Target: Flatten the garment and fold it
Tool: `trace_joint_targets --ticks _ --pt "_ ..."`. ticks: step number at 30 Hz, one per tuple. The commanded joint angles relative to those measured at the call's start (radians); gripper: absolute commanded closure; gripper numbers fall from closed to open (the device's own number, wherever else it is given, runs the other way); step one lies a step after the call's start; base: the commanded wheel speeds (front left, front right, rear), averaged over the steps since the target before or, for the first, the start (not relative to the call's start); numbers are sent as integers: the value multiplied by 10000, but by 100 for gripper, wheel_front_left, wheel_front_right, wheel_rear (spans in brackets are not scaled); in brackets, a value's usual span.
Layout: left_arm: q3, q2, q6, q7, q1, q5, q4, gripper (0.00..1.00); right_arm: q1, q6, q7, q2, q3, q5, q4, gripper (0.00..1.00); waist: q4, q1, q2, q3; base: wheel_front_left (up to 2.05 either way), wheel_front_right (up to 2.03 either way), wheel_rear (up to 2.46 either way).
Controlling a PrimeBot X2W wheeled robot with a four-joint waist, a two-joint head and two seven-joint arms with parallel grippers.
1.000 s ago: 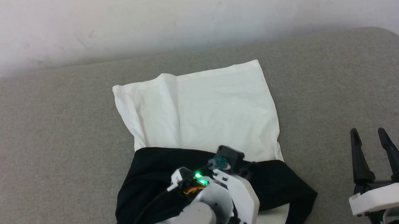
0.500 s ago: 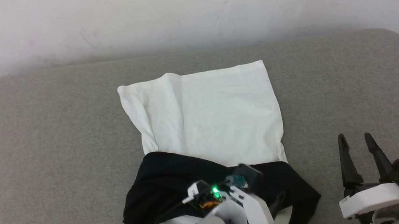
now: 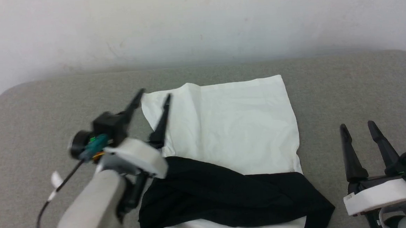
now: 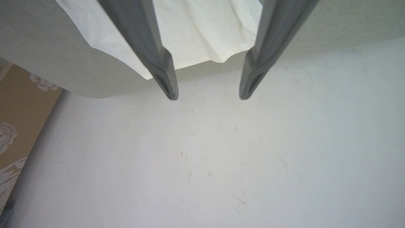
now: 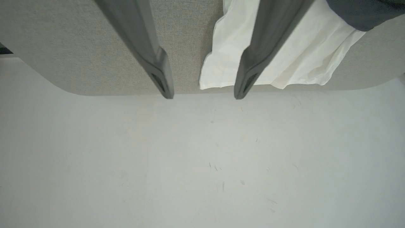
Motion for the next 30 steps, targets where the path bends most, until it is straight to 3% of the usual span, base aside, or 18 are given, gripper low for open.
trace_joint_targets --ticks 1,8,12,16,19,26,30 --pt "313 345 139 -363 457 -30 -127 0 -97 -9 16 -7 32 67 -122 0 121 0 -1 -73 0 0 0" --pt "1206 1274 524 -929 1974 -65 -949 0 -44 -9 -184 107 110 -17 -163 0 189 0 -1 194 0 0 0" --pt "1209 1533 467 -932 2527 -119 -1139 0 -296 -9 -245 185 266 -88 -126 0 130 0 -1 615 0 0 0" --pt "1097 1925 240 -103 2118 -160 -1054 0 -667 -9 -248 226 489 -185 -248 0 -9 0 -1 1327 0 0 0" --pt "901 2289 -244 979 1052 -116 -820 0 -965 -9 -238 239 711 -237 -423 0 -191 0 -1 1990 0 0 0" --pt "620 2761 -1833 3955 -2293 -569 576 0 -1507 -9 -371 247 1006 -94 -629 0 -819 0 -1 3442 0 0 0" --pt "574 2775 -2282 5719 -3900 -1218 1629 0 -1739 -9 -548 248 1092 97 -566 0 -1227 0 -1 4061 0 0 0"
